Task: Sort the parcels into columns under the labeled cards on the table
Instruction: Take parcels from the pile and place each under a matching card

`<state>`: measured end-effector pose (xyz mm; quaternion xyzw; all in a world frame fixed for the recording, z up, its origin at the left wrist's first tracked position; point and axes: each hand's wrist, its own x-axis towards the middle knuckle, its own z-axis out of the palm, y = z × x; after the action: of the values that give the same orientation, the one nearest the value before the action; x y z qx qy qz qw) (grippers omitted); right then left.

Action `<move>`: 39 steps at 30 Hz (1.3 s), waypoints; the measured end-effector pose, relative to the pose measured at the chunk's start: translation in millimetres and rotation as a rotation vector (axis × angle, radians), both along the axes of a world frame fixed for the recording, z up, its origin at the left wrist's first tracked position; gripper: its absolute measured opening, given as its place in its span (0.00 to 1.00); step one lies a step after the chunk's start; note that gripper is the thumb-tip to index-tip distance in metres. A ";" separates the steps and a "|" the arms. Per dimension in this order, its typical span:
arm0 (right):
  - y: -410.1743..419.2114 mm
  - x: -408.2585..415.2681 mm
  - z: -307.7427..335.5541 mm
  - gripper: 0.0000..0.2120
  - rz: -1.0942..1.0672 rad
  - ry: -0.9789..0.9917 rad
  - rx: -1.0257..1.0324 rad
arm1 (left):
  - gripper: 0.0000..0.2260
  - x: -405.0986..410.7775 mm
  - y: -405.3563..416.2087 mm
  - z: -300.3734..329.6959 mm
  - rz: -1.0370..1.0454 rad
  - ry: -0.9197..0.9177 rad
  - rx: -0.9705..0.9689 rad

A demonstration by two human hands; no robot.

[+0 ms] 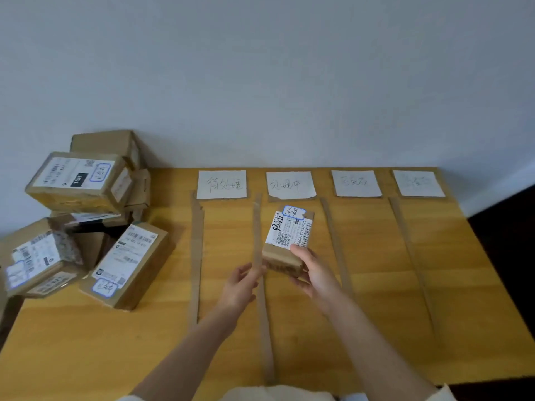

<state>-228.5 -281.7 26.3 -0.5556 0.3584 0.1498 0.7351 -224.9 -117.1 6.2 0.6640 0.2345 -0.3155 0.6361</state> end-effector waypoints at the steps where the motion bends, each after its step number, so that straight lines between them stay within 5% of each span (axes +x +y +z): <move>1: -14.4 0.4 -1.3 0.18 -0.027 0.010 -0.001 | 0.21 0.3 -10.5 -4.0 -0.001 -0.002 0.040; 19: -313.1 18.0 -34.5 0.27 -0.534 0.124 -0.005 | 0.25 -16.8 -190.0 -35.1 -0.252 0.068 0.394; 26: -360.9 45.5 -39.5 0.33 -0.642 0.176 0.029 | 0.25 -23.0 -201.6 -41.8 -0.248 0.109 0.454; 39: -382.5 80.3 -44.6 0.27 -0.687 0.219 0.052 | 0.23 -19.0 -205.1 -41.8 -0.219 0.133 0.454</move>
<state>-148.2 -664.2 -18.3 -0.3648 0.5968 -0.0385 0.7136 -244.0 -322.2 -35.6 0.7891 0.2672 -0.3646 0.4159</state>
